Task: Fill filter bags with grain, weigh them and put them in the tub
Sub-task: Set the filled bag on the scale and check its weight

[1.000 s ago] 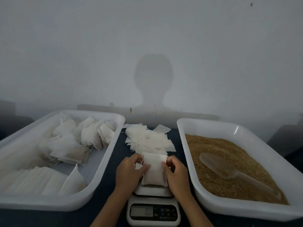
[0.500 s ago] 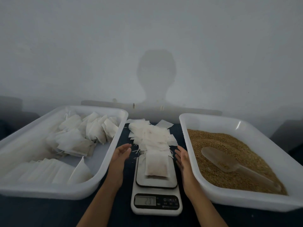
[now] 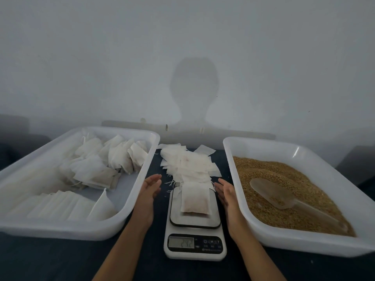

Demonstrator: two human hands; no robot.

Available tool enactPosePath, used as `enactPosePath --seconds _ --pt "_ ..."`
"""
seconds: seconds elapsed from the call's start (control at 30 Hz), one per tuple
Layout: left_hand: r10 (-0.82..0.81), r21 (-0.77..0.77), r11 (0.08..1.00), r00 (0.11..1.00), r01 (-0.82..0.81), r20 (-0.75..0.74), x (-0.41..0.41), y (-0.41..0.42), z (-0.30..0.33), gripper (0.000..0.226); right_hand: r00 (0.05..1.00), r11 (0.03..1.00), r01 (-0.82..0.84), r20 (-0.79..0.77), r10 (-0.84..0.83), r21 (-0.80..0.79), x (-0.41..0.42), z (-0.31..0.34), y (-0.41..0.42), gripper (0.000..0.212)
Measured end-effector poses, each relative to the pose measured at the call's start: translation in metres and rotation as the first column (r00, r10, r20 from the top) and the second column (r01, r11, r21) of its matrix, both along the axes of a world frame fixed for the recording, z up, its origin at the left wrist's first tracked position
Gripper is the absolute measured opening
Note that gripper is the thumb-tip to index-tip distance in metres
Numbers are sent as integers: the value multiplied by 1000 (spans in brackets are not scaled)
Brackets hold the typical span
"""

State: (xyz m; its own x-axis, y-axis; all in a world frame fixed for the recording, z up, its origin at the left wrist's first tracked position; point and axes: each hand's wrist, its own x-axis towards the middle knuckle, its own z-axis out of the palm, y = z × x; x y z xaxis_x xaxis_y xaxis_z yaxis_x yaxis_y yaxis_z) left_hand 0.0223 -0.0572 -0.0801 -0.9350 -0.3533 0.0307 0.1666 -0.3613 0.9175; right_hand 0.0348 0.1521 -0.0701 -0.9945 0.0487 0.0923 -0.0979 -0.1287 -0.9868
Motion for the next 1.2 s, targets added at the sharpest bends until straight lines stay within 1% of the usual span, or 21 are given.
enactPosePath --seconds 0.1,0.2,0.3,0.33,0.4,0.5,0.6,0.67,0.77,0.87,0.9,0.97,1.03,1.1,1.13,1.2 --pt "-13 -32 999 1000 13 -13 1 2 0 21 1000 1000 -5 -21 6 27 0 0 0 45" --pt "-94 -161 983 995 90 -14 4 8 1 20 999 994 -25 -43 30 107 -1 2 -1 38" --pt "-197 -335 922 980 193 21 7 18 1 22 998 989 -25 -50 32 145 -6 2 -2 29" --pt "-215 -402 891 976 210 34 7 21 1 22 998 988 -21 -49 29 154 -8 2 -2 27" --pt "-220 -481 850 975 213 43 7 27 2 21 999 984 -20 -46 28 176 -11 2 -3 23" --pt "-208 -559 805 977 199 48 4 31 4 25 998 972 -11 -64 26 233 -15 1 -6 21" --pt "-206 -617 756 974 218 91 1 31 8 33 995 956 7 -92 21 293 -18 3 -10 25" --pt "-198 -641 731 972 235 130 -2 31 12 41 993 945 28 -115 10 325 -19 6 -12 26" --pt "-192 -692 674 966 258 173 -3 31 20 56 986 942 67 -168 -11 329 -16 14 -18 26" --pt "-200 -683 685 967 253 158 2 31 29 62 971 943 87 -237 -10 320 -10 27 -24 23" --pt "-191 -693 682 972 232 138 4 30 33 61 966 946 83 -259 1 315 -8 31 -26 23" --pt "-173 -739 649 981 181 89 10 27 44 52 956 949 59 -290 36 310 -4 42 -30 22" --pt "-166 -786 604 986 130 35 15 22 56 36 949 954 23 -305 73 299 0 54 -36 21" --pt "-167 -810 578 986 100 3 20 14 71 18 936 955 -2 -336 106 296 1 69 -42 20" --pt "-159 -825 559 987 85 -7 22 9 78 13 929 951 -8 -351 121 308 1 78 -46 20" --pt "-130 -861 507 991 30 -42 27 -4 95 11 920 941 -17 -364 147 338 -1 95 -58 19"
